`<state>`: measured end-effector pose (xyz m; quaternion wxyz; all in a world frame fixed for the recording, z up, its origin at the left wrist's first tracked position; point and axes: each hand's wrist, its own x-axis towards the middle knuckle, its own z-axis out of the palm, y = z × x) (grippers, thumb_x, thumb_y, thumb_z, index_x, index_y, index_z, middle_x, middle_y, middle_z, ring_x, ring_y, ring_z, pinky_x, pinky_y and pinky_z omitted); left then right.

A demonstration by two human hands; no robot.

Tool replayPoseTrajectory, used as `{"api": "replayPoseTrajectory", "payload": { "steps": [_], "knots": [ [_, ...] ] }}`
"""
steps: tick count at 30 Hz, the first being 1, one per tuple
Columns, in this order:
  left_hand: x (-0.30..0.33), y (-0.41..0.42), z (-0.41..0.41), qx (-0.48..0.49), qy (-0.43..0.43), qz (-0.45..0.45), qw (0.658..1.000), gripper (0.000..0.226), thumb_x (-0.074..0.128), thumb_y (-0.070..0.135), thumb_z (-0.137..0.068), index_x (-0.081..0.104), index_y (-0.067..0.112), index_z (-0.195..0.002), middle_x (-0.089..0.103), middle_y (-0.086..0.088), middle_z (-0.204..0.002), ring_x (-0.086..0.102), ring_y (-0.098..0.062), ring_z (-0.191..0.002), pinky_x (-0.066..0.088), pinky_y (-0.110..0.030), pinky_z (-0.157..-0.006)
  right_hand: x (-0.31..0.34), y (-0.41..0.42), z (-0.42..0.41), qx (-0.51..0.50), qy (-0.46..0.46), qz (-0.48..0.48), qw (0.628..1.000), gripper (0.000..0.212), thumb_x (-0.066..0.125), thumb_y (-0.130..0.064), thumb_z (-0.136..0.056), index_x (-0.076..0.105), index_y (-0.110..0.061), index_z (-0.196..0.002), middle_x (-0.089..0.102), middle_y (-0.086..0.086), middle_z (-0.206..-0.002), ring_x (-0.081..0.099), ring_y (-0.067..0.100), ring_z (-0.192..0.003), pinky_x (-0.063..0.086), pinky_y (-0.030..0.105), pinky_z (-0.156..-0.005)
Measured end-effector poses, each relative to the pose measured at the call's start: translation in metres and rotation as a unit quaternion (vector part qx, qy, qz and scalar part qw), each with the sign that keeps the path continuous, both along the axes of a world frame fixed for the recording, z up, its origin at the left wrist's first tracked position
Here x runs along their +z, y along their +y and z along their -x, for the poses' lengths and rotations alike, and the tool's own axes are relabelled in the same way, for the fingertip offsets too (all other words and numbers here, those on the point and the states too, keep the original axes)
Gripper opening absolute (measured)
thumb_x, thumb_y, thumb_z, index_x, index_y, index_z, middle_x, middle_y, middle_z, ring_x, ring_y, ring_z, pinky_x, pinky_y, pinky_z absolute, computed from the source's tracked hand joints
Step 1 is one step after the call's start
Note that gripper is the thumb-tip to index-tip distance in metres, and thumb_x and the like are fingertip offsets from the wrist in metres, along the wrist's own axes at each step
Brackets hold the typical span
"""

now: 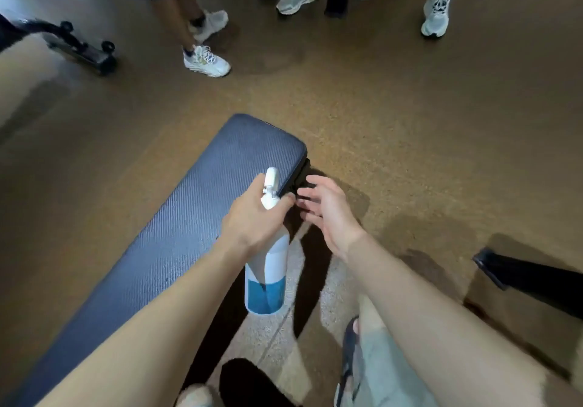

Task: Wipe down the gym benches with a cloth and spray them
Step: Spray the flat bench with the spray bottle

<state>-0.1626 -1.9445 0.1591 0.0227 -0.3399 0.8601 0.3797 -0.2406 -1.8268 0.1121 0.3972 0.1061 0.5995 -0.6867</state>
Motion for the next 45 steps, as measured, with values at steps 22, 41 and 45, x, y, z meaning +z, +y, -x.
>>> {"api": "replayPoseTrajectory", "payload": {
  "steps": [22,41,45],
  "knots": [
    [0.345,0.147,0.294,-0.338,0.073,-0.134,0.929,0.044,0.07,0.015,-0.088,0.031,0.017,-0.11,0.061,0.002,-0.097,0.065,-0.013,-0.081,0.057,-0.051,-0.071,0.406,0.155,0.208,-0.092,0.152,-0.105,0.979,0.052,0.072,-0.05,-0.077,0.062,-0.041,-0.128,0.072,-0.013,-0.116,0.067,0.007,-0.112,0.049,0.039,-0.107],
    [0.366,0.373,0.526,-0.616,-0.017,-0.178,0.767,0.097,0.082,0.025,-0.063,0.024,0.012,-0.14,0.053,-0.004,-0.126,0.061,-0.018,-0.11,0.053,-0.026,-0.087,0.445,0.357,0.375,-0.353,0.237,-0.319,0.847,0.043,0.051,-0.014,-0.1,0.048,-0.015,-0.143,0.063,-0.01,-0.083,0.059,0.009,-0.077,0.039,0.008,-0.065],
    [0.361,0.45,0.566,-0.631,-0.062,-0.146,0.759,0.08,0.087,0.035,-0.058,0.04,0.019,-0.121,0.062,0.008,-0.11,0.065,-0.009,-0.097,0.05,-0.019,-0.075,0.449,0.433,0.408,-0.428,0.196,-0.308,0.827,0.048,0.051,-0.016,-0.099,0.047,-0.021,-0.146,0.068,0.001,-0.096,0.063,0.016,-0.087,0.049,0.026,-0.075]
  ]
}}
